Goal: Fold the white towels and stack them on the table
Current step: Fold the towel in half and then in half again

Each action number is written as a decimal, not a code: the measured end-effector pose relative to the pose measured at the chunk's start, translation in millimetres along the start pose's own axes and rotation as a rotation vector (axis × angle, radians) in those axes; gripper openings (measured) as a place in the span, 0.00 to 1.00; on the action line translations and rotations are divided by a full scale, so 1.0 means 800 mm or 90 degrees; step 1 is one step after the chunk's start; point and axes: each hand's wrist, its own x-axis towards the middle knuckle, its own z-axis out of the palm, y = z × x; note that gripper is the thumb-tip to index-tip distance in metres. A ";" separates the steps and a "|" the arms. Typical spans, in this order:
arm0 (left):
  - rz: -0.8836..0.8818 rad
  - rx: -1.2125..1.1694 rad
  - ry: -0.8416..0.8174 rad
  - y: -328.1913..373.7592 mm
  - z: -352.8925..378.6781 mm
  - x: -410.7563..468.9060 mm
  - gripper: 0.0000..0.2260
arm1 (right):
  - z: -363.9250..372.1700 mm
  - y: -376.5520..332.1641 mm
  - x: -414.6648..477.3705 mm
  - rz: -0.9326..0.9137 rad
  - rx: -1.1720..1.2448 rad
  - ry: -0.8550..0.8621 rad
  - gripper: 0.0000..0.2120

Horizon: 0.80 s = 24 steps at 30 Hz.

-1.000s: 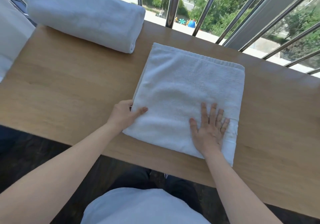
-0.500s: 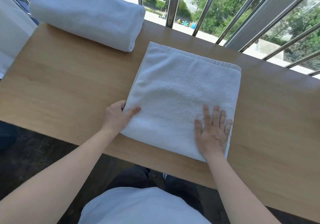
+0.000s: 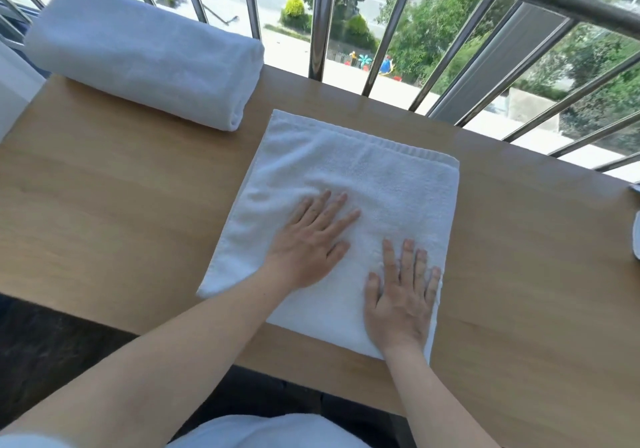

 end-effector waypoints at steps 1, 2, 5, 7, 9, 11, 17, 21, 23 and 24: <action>-0.027 0.014 0.012 -0.015 -0.004 0.012 0.27 | 0.002 0.000 0.001 -0.002 0.004 0.015 0.29; -0.066 0.024 0.023 -0.031 -0.010 0.027 0.27 | 0.004 0.000 0.002 -0.004 0.006 0.025 0.30; -0.219 0.000 0.021 -0.081 -0.030 0.069 0.28 | 0.009 -0.001 0.005 -0.013 0.003 0.043 0.30; -0.304 -0.058 0.009 -0.106 -0.039 0.092 0.27 | 0.013 0.000 0.006 -0.013 0.002 0.055 0.30; -0.349 -0.078 -0.001 -0.117 -0.046 0.109 0.27 | 0.018 0.002 0.005 -0.012 0.001 0.069 0.30; -0.356 -0.034 0.005 -0.110 -0.048 0.118 0.27 | 0.020 0.003 0.007 -0.013 0.002 0.079 0.30; -0.215 -0.025 0.036 0.019 0.005 -0.028 0.30 | 0.021 0.003 0.006 -0.015 0.007 0.094 0.30; -0.202 0.033 0.041 0.036 0.028 -0.077 0.32 | 0.022 0.001 0.007 -0.015 0.010 0.095 0.30; -0.186 0.020 0.061 0.028 0.021 -0.061 0.31 | 0.021 -0.003 0.009 -0.002 0.005 0.094 0.30; -0.168 0.010 0.075 0.027 0.018 -0.056 0.31 | 0.020 -0.003 0.010 0.012 0.004 0.091 0.30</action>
